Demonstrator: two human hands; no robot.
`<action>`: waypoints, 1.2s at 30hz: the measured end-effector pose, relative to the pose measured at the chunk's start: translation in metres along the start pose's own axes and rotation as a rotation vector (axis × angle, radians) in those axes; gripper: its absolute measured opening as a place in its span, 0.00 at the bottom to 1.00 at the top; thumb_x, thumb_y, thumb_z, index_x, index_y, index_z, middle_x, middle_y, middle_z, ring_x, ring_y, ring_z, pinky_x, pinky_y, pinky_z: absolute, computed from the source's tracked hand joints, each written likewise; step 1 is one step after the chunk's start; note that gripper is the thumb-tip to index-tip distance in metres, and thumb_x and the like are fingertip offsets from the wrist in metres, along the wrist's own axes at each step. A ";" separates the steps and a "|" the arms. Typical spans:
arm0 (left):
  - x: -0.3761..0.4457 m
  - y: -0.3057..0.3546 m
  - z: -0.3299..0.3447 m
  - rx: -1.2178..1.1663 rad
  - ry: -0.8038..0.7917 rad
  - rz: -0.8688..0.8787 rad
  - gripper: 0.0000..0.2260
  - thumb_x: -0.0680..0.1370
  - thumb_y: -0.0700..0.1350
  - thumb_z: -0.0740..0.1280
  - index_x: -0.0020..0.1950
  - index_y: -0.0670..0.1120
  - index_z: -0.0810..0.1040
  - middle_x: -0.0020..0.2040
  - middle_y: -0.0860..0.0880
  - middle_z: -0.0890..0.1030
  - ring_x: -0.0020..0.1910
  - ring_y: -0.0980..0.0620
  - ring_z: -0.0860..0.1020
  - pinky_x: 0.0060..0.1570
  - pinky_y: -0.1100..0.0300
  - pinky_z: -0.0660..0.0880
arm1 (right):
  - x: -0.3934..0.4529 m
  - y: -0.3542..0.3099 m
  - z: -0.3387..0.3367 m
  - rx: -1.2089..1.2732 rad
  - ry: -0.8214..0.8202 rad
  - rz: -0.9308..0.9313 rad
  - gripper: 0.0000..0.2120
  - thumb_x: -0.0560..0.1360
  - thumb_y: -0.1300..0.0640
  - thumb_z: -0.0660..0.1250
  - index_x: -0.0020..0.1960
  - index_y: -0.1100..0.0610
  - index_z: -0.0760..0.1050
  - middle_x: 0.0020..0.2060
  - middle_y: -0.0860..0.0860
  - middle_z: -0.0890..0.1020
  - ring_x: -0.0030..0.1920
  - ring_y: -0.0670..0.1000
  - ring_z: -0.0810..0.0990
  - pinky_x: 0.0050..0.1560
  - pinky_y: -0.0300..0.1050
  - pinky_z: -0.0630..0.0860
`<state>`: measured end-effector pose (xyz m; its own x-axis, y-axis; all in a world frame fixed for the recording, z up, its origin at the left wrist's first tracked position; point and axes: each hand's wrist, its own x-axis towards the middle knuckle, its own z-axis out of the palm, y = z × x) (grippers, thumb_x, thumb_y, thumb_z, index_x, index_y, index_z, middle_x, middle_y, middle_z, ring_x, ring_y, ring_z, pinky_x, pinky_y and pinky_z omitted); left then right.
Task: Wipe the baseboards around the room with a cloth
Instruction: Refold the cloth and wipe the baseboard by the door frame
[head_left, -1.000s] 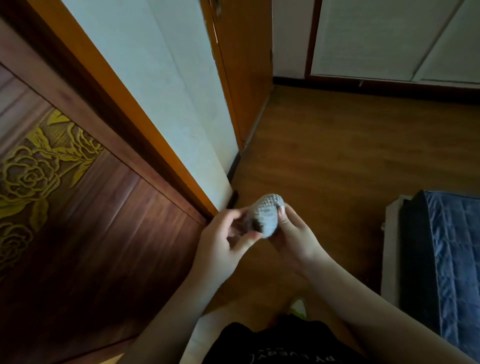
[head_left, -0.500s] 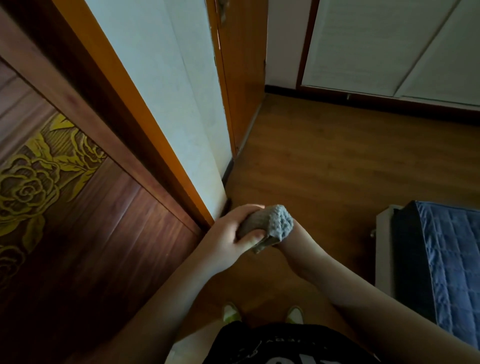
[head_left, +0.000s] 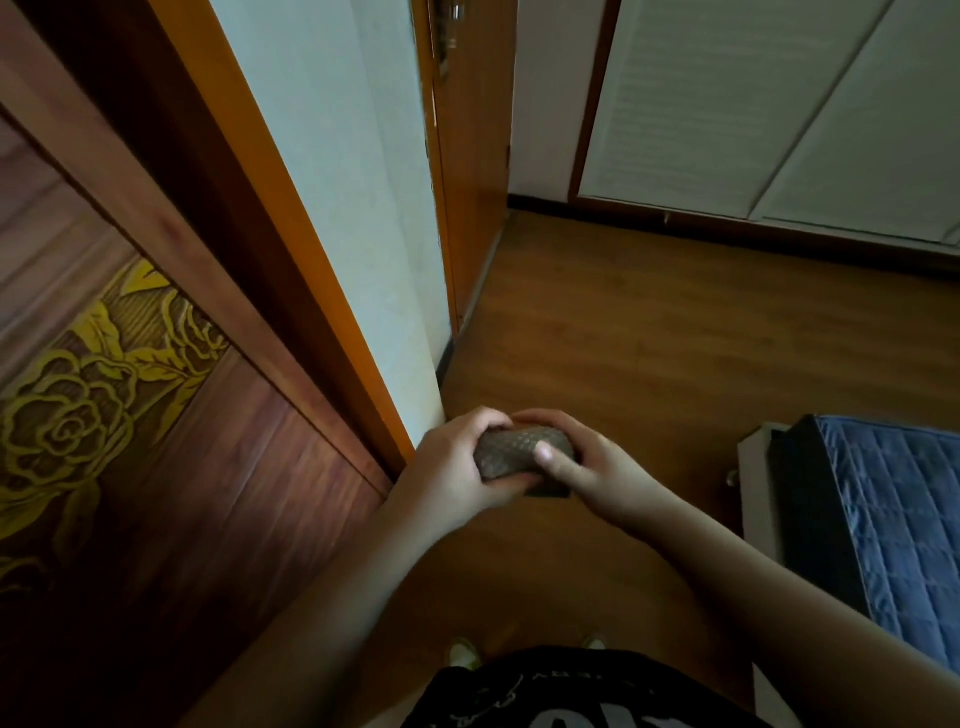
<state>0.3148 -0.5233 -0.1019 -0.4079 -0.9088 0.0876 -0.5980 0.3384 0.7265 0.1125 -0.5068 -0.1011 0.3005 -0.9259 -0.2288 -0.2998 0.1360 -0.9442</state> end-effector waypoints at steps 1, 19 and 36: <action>0.001 -0.002 -0.005 -0.037 0.015 -0.021 0.27 0.68 0.61 0.77 0.63 0.53 0.75 0.53 0.61 0.78 0.49 0.64 0.77 0.45 0.78 0.72 | 0.002 -0.002 0.005 -0.039 0.041 -0.026 0.27 0.69 0.29 0.65 0.62 0.42 0.74 0.54 0.45 0.82 0.53 0.43 0.82 0.49 0.41 0.81; 0.011 -0.039 -0.044 -0.358 -0.136 0.104 0.19 0.74 0.52 0.75 0.63 0.60 0.77 0.60 0.63 0.80 0.60 0.61 0.78 0.56 0.67 0.76 | 0.022 -0.006 0.015 0.173 0.057 -0.125 0.35 0.61 0.37 0.79 0.59 0.56 0.74 0.55 0.54 0.82 0.54 0.53 0.82 0.51 0.46 0.79; 0.114 -0.128 0.016 0.344 -0.108 -0.045 0.22 0.81 0.53 0.64 0.73 0.47 0.73 0.63 0.47 0.78 0.61 0.48 0.77 0.58 0.60 0.75 | 0.130 0.103 -0.060 -0.071 0.284 0.002 0.22 0.59 0.34 0.75 0.51 0.33 0.75 0.50 0.28 0.79 0.50 0.34 0.79 0.45 0.27 0.75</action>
<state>0.3342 -0.6659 -0.1959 -0.4352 -0.9000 -0.0255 -0.8070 0.3774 0.4542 0.0661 -0.6341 -0.2132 0.0370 -0.9886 -0.1457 -0.3660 0.1223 -0.9225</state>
